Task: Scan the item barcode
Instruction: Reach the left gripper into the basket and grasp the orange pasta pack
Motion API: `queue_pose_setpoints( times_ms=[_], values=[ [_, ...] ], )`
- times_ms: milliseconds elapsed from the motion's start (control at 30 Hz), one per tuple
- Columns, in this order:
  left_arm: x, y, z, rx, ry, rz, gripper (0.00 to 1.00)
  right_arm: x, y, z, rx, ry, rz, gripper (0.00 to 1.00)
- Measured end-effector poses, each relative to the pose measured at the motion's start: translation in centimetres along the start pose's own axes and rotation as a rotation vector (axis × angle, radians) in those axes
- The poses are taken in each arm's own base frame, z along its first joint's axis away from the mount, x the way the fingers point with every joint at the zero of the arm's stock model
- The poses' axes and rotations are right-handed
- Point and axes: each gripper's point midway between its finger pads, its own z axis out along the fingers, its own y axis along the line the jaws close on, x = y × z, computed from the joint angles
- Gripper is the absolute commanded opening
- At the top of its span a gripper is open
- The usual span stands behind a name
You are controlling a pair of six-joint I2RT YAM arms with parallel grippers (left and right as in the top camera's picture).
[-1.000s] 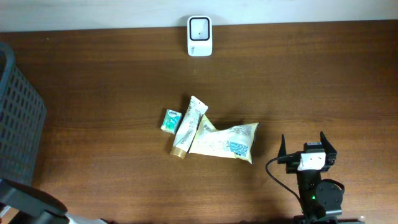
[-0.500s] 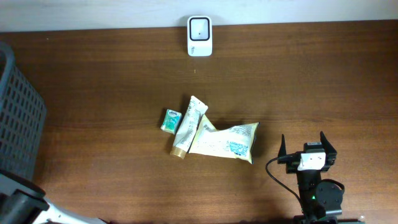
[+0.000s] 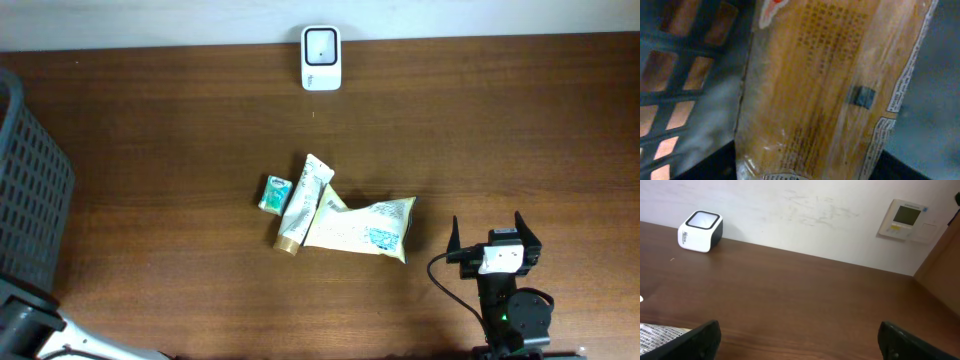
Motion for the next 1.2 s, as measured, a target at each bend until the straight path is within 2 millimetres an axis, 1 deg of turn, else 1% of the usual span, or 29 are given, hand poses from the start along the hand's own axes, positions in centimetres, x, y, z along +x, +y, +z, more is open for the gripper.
queue_pose_setpoints(
  times_ms=[200, 233, 300, 333, 367, 400, 433, 567, 700, 767, 800, 833, 900, 933, 967, 1000, 1033, 1100, 1133, 1167, 1200],
  values=[
    [0.0, 0.0, 0.0, 0.010, -0.006, -0.004, 0.67, 0.0, 0.0, 0.0, 0.000, 0.000, 0.000, 0.99],
    [0.0, -0.1, 0.1, 0.010, -0.005, -0.003, 0.66, 0.0, 0.0, 0.0, 0.000, 0.000, -0.001, 0.99],
    [0.2, -0.3, 0.9, 0.015, 0.004, -0.002, 0.48, 0.0, 0.0, 0.0, 0.000, 0.000, 0.000, 0.99],
    [0.2, -0.3, 1.0, 0.015, 0.004, 0.000, 0.38, 0.0, 0.0, 0.0, 0.000, 0.000, 0.000, 0.99],
    [0.2, -0.4, 1.1, 0.016, 0.005, 0.009, 0.29, 0.0, 0.0, 0.0, 0.000, 0.000, 0.000, 0.99],
    [0.2, -0.4, 1.1, 0.016, 0.005, 0.008, 0.18, 0.0, 0.0, 0.0, 0.000, 0.000, 0.000, 0.99],
    [0.2, -0.4, 1.1, 0.016, 0.004, 0.008, 0.00, 0.0, 0.0, 0.0, 0.000, 0.000, -0.001, 0.99],
    [-0.5, 0.0, 0.4, 0.003, -0.013, 0.047, 0.00, 0.0, 0.0, 0.0, 0.000, 0.000, 0.000, 0.99],
    [-0.5, -0.2, 0.1, 0.013, -0.013, 0.044, 0.00, 0.0, 0.0, 0.0, 0.000, 0.000, 0.000, 0.99],
    [-0.4, -0.4, -0.5, 0.029, -0.018, 0.031, 0.00, 0.0, 0.0, 0.0, 0.000, 0.000, 0.000, 0.99],
    [-0.1, -0.8, -1.3, 0.041, -0.018, 0.013, 0.00, 0.0, 0.0, 0.0, 0.000, 0.000, 0.000, 0.99],
    [-0.1, -0.7, -2.5, 0.042, -0.027, -0.003, 0.00, 0.0, 0.0, 0.0, 0.000, 0.000, 0.000, 0.99],
    [-1.0, -0.2, -4.8, 0.033, -0.082, -0.026, 0.00, 0.0, 0.0, 0.0, 0.000, 0.000, -0.001, 0.99],
    [-2.3, 0.6, -7.8, 0.012, -0.156, -0.050, 0.00, 0.0, 0.0, 0.0, 0.000, 0.000, 0.000, 0.99],
    [-3.5, 1.4, -10.2, -0.013, -0.222, -0.071, 0.00, 0.0, 0.0, 0.0, 0.000, 0.000, 0.000, 0.99],
    [-4.9, 2.3, -13.8, -0.050, -0.313, -0.092, 0.00, 0.0, 0.0, 0.0, 0.000, 0.000, 0.000, 0.99],
    [-5.8, 2.8, -16.2, -0.073, -0.373, -0.103, 0.00, 0.0, 0.0, 0.0, 0.000, 0.000, 0.000, 0.99],
    [-7.7, 3.7, -22.1, -0.129, -0.530, -0.117, 0.00, 0.0, 0.0, 0.0, 0.000, 0.000, 0.000, 0.99],
    [-8.8, 3.8, -25.5, -0.158, -0.622, -0.118, 0.00, 0.0, 0.0, 0.0, 0.000, 0.000, -0.001, 0.99],
    [-9.6, 3.6, -28.3, -0.174, -0.695, -0.114, 0.00, 0.0, 0.0, 0.0, 0.000, 0.000, 0.000, 0.99],
    [-10.5, 2.7, -31.1, -0.178, -0.770, -0.104, 0.00, 0.0, 0.0, 0.0, 0.000, 0.000, 0.000, 0.99]
  ],
)
